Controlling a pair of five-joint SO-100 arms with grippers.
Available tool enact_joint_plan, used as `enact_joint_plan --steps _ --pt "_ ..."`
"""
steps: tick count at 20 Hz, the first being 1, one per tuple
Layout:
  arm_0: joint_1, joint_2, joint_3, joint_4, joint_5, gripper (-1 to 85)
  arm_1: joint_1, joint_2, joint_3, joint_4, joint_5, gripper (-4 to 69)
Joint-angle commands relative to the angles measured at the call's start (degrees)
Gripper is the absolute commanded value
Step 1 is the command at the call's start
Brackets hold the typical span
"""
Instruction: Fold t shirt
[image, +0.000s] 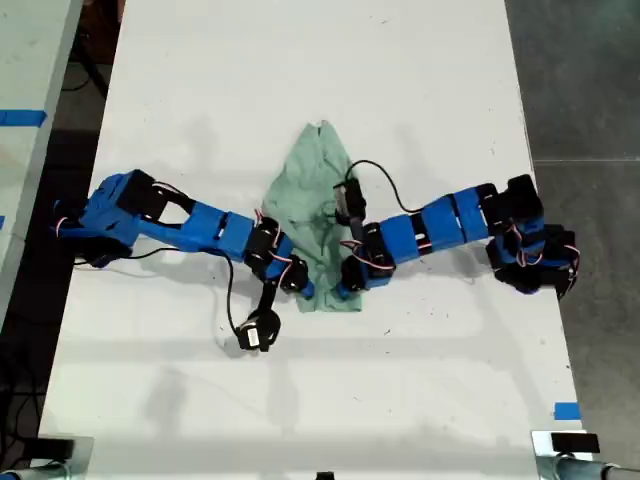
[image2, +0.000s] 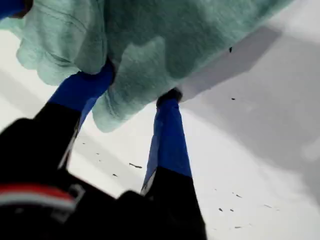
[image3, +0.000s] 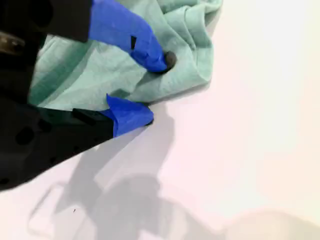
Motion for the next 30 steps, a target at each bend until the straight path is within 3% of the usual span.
enact_joint_plan --steps 1,4,8,14,22,27,30 --pt "1.1 0.5 -1.3 -0.7 -1.1 -0.2 -0.4 -0.5 -1.4 -0.1 -0.1 -1.2" --pt "1.4 2.9 -1.3 1.2 -0.4 -0.2 -1.6 -0.4 -3.7 1.7 0.8 -1.2" --pt "3.3 12.1 -1.3 8.2 -1.6 -0.2 -4.2 1.2 -17.1 11.1 0.1 -1.2" --pt "-5.1 30.6 0.6 17.3 4.1 -0.2 5.2 17.9 -17.1 14.1 -9.5 -1.2" --pt "-28.6 34.8 -0.5 17.1 18.5 -0.2 27.2 24.7 -18.2 11.3 -27.9 -1.2" --pt "-42.9 29.8 -3.5 14.1 25.0 -0.2 40.1 17.0 -18.4 5.8 -36.5 -1.2" --pt "-47.2 22.5 -3.8 10.0 28.1 -0.2 45.4 8.3 -19.1 1.0 -40.5 -1.2"
